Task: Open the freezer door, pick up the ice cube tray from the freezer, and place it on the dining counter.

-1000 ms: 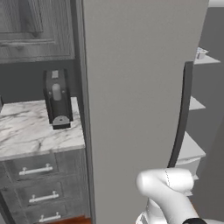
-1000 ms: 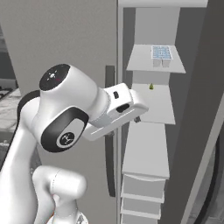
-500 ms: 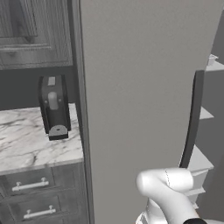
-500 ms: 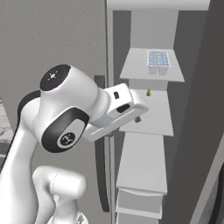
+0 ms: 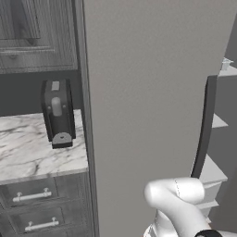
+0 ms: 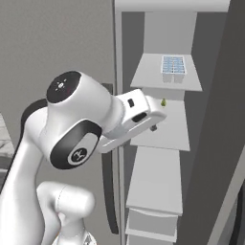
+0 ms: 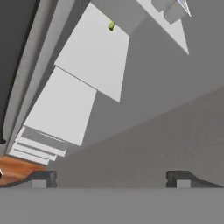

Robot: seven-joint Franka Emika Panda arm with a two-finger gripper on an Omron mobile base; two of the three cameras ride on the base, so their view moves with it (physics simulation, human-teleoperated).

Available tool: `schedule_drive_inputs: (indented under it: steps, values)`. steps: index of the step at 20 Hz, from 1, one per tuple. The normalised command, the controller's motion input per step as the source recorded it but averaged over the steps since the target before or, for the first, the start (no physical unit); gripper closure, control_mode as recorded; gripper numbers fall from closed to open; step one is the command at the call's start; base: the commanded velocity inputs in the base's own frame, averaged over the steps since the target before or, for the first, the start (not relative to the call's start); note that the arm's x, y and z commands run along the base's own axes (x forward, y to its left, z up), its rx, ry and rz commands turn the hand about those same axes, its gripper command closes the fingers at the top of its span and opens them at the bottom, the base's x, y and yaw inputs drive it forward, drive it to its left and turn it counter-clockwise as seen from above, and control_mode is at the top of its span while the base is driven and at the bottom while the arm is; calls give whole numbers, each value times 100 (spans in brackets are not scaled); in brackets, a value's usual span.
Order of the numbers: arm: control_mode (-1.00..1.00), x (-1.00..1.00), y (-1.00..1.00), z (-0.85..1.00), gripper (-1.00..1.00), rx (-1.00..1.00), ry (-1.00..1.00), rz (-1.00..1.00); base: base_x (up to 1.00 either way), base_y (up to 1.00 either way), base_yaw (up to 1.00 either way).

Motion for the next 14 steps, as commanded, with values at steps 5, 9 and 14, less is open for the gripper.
schedule_drive_inputs:
  steps: [5, 9, 14]
  values:
    - [-100, 45, -13, 25, -100, 0, -12, 39, 0, 0, 0]
    - [-100, 69, -15, 15, -100, 0, -9, 40, 0, 0, 0]
    - [-100, 84, -14, 5, -100, 0, -3, 34, 0, 0, 0]
